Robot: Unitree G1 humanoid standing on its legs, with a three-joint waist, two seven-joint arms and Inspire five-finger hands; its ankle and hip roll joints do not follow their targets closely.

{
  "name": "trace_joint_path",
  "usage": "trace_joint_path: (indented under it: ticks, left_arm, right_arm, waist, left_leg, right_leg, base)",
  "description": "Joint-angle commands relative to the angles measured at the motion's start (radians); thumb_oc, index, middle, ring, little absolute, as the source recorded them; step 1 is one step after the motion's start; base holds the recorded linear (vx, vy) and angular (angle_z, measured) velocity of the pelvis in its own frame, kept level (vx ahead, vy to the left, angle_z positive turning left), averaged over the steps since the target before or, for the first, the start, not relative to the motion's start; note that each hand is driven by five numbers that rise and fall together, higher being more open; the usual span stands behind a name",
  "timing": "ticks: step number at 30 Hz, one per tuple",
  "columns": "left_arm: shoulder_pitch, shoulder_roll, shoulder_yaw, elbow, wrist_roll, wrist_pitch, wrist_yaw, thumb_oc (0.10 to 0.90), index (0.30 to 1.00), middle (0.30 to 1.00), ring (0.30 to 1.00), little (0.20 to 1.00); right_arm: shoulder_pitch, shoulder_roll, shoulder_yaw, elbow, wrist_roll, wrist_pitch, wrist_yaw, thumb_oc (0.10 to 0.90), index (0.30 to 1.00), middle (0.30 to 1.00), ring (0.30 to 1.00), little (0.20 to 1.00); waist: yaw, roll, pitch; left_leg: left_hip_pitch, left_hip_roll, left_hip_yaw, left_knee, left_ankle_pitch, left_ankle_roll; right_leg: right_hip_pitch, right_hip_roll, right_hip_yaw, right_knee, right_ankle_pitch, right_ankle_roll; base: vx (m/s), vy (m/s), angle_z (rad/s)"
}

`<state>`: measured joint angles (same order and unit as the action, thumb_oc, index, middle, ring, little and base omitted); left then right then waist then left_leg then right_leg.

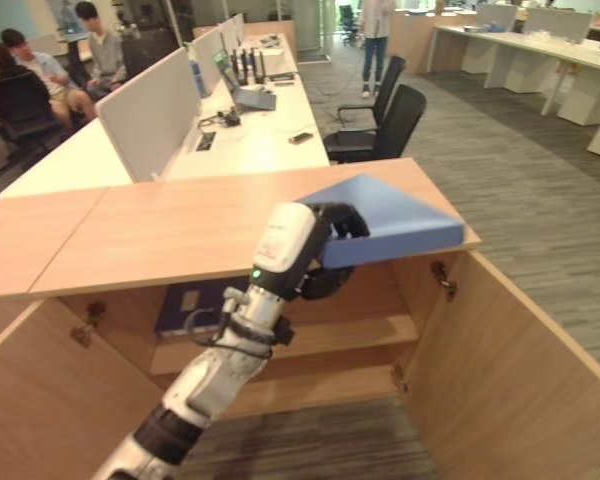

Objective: Put the empty folder in the office cabinet

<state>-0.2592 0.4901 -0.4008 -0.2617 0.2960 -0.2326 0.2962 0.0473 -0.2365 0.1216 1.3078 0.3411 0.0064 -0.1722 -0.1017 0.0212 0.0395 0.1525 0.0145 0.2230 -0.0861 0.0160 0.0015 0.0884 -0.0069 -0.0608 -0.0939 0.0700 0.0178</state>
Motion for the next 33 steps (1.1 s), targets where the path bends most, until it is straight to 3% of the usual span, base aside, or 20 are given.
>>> trace_joint_path:
  ticks: [1,3,4,6,9,15,22,26,33]
  left_arm:
    - [-0.038,-0.021,0.024,-0.04,-0.314,-0.046,-0.107,0.4,0.3,0.3,0.3,0.3]
    - [-0.042,-0.026,0.035,-0.111,-0.6,-0.066,-0.212,0.4,0.3,0.3,0.3,0.3]
    - [-0.042,-0.024,0.038,-0.113,-0.606,-0.065,-0.216,0.4,0.3,0.3,0.3,0.3]
    - [-0.061,-0.041,0.025,-0.139,-0.841,-0.053,-0.294,0.4,0.3,0.3,0.3,0.3]
    - [-0.116,-0.054,-0.038,-0.158,-1.073,-0.025,-0.377,0.4,0.3,0.3,0.3,0.3]
    - [-0.166,-0.042,-0.137,-0.129,-1.243,0.028,-0.429,0.4,0.3,0.3,0.3,0.3]
    - [-0.073,-0.026,-0.131,-0.071,-1.24,0.059,-0.421,0.4,0.3,0.3,0.3,0.3]
    - [0.054,-0.004,-0.079,-0.023,-1.164,0.089,-0.419,0.4,0.3,0.3,0.3,0.3]
    - [0.278,0.091,0.082,0.028,-0.908,0.118,-0.447,0.4,0.3,0.3,0.3,0.3]
  right_arm:
    - [-0.063,-0.014,-0.016,0.052,0.033,-0.033,0.02,0.8,0.9,0.9,0.9,0.9]
    - [-0.076,-0.025,-0.013,0.051,0.026,-0.025,0.048,0.8,0.9,0.9,0.9,0.9]
    - [-0.077,-0.026,-0.013,0.051,0.026,-0.025,0.048,0.8,0.9,0.9,0.9,0.9]
    - [-0.097,-0.032,-0.002,0.054,0.017,-0.015,0.08,0.8,0.9,0.9,0.9,0.9]
    - [-0.119,-0.029,0.008,0.068,0.01,-0.007,0.114,0.8,0.9,0.9,0.9,0.9]
    - [-0.131,-0.023,0.026,0.085,0.016,-0.002,0.132,0.8,0.9,0.9,0.9,0.9]
    - [-0.122,-0.02,0.039,0.074,0.03,-0.01,0.14,0.8,0.9,0.9,0.9,0.9]
    - [-0.115,-0.021,0.039,0.021,0.047,-0.022,0.15,0.8,0.9,0.9,0.9,0.9]
    - [-0.079,-0.041,0.046,-0.176,0.072,-0.037,0.194,0.8,0.9,0.9,0.9,0.9]
  waist:
    - [-0.016,-0.052,-0.009]
    - [-0.016,-0.049,-0.01]
    - [-0.017,-0.049,-0.01]
    - [-0.016,-0.046,-0.009]
    - [-0.015,-0.045,-0.006]
    - [-0.016,-0.042,-0.001]
    - [-0.008,-0.044,0.007]
    - [0.002,-0.045,0.013]
    - [0.024,-0.043,0.018]
  left_leg:
    - [0.006,0.013,-0.039,-0.001,-0.081,-0.045]
    - [0.006,0.014,-0.038,-0.001,-0.079,-0.046]
    - [0.006,0.014,-0.038,-0.001,-0.079,-0.046]
    - [0.008,0.014,-0.035,-0.001,-0.077,-0.047]
    - [0.008,0.014,-0.035,-0.001,-0.077,-0.047]
    - [0.007,0.012,-0.034,-0.001,-0.075,-0.046]
    - [0.009,0.013,-0.036,-0.001,-0.072,-0.046]
    - [0.006,0.013,-0.042,-0.001,-0.07,-0.046]
    - [-0.002,0.014,-0.046,-0.001,-0.063,-0.048]
  right_leg:
    - [0.031,-0.047,-0.059,0.007,-0.057,0.086]
    - [0.033,-0.048,-0.062,0.007,-0.057,0.088]
    - [0.033,-0.048,-0.062,0.007,-0.057,0.088]
    - [0.036,-0.048,-0.066,0.007,-0.058,0.089]
    - [0.039,-0.048,-0.07,0.007,-0.06,0.091]
    - [0.042,-0.048,-0.073,0.007,-0.058,0.091]
    - [0.044,-0.046,-0.072,0.007,-0.059,0.088]
    - [0.044,-0.046,-0.072,0.007,-0.061,0.086]
    - [0.039,-0.047,-0.078,0.007,-0.063,0.086]
  base:
    - [-0.02,-0.001,0.19]
    - [-0.02,0.002,0.08]
    - [0.0,0.0,0.0]
    - [-0.02,0.007,0.0]
    - [-0.02,0.009,0.01]
    - [0.0,0.0,0.0]
    - [0.0,0.0,0.01]
    - [0.0,-0.001,0.05]
    - [0.0,-0.002,0.01]
